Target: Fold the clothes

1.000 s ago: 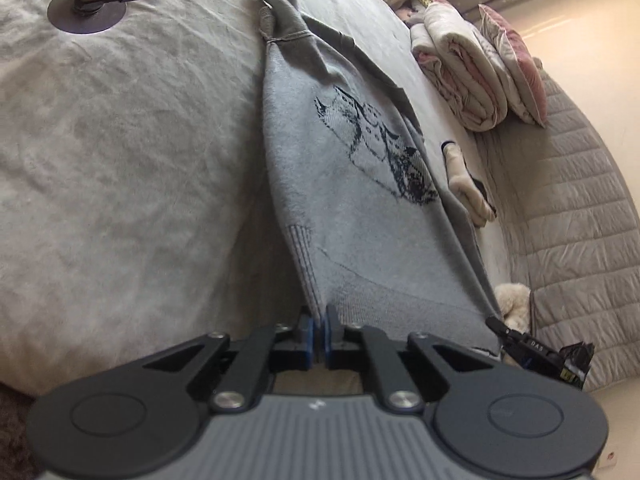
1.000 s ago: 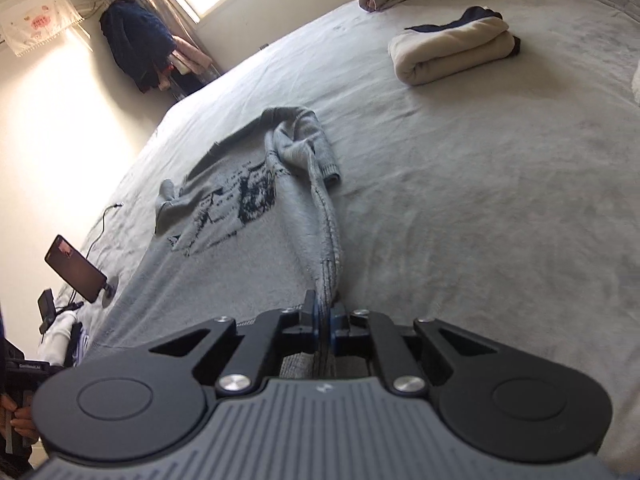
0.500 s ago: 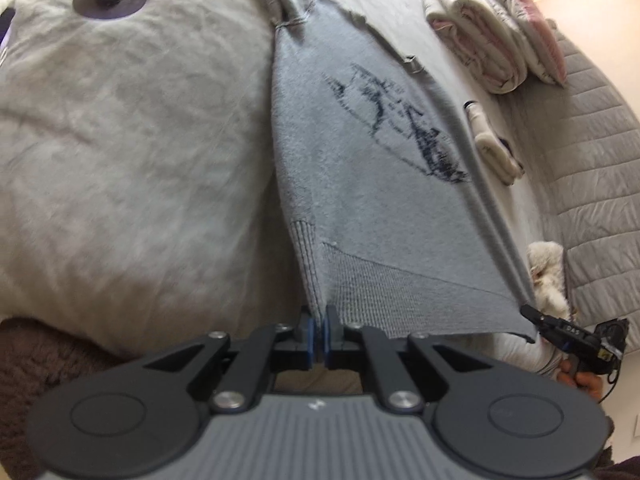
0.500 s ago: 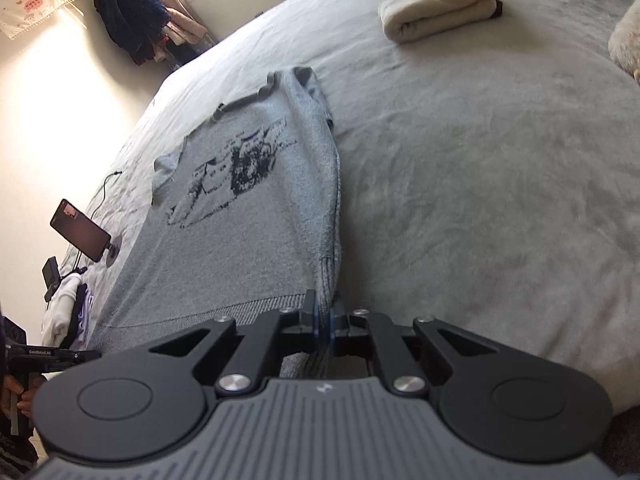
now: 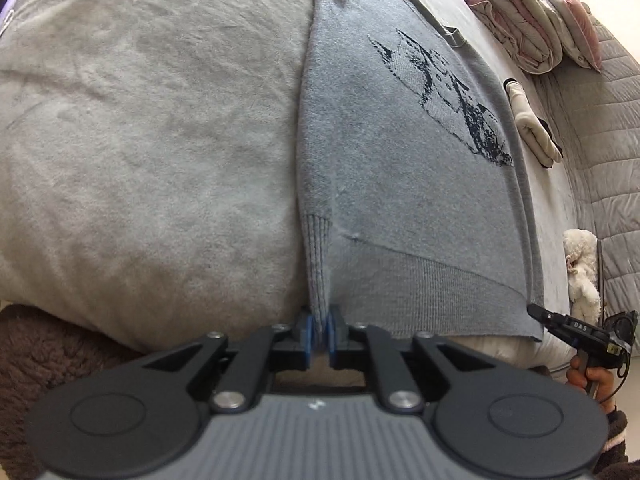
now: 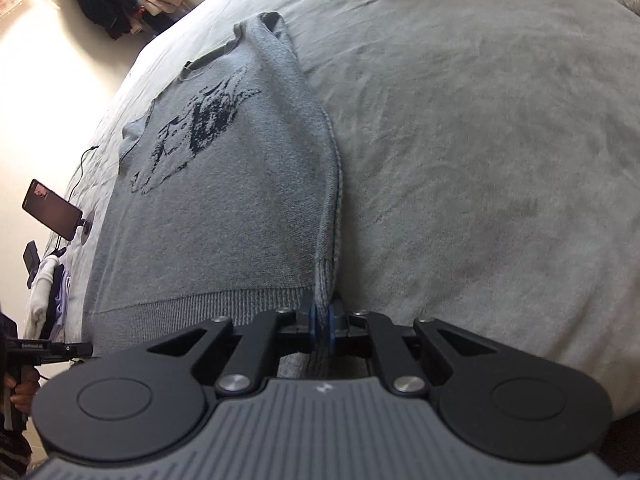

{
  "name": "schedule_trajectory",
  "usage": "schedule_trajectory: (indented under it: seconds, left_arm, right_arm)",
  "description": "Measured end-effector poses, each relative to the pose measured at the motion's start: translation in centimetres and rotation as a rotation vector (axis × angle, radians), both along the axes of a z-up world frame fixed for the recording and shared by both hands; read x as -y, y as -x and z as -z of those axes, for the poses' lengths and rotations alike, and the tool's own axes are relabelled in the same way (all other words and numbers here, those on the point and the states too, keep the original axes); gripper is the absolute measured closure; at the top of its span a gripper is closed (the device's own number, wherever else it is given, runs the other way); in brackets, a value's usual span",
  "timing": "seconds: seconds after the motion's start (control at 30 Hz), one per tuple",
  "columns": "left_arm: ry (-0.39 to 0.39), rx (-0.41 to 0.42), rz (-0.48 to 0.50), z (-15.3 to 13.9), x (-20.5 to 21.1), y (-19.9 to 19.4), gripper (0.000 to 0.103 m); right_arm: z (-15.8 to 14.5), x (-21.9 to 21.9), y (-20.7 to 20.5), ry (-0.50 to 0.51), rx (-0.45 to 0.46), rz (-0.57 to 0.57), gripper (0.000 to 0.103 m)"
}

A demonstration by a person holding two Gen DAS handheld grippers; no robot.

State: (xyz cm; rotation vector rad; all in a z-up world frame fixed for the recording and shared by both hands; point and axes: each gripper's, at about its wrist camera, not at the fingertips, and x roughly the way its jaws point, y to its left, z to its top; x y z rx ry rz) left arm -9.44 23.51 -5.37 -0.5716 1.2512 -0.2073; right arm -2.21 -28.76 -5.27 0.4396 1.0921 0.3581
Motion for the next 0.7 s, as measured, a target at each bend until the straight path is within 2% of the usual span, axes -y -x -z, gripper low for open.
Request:
schedule_trajectory:
  seconds: [0.03,0.1,0.13,0.2,0.43,0.7]
  left_arm:
    - [-0.009,0.002,-0.002,-0.2,-0.1,0.1,0.092]
    - [-0.026,0.01,-0.017,-0.7,-0.5,0.2,0.077]
    - [-0.033,0.013,-0.023,-1.0,-0.6,0.4,0.073]
    - [-0.058,0.019,-0.033,-1.7,-0.8,0.3,0.068]
    - [-0.119,0.071,-0.016,-4.1,1.4,-2.7,0.059]
    - [-0.13,0.109,0.053,-4.9,8.1,-8.1,0.056]
  right_arm:
    - [-0.1,0.2,0.0,-0.005,0.01,-0.009,0.087]
    - [0.0,0.6,-0.3,-0.014,0.019,-0.02,0.084]
    - [-0.1,0.8,-0.4,-0.023,0.024,-0.02,0.082]
    - [-0.1,1.3,-0.8,-0.04,0.034,-0.02,0.074]
    - [-0.3,2.8,-3.9,-0.064,0.077,0.029,0.073]
    - [-0.4,3.4,-10.5,-0.079,0.15,-0.011,0.073]
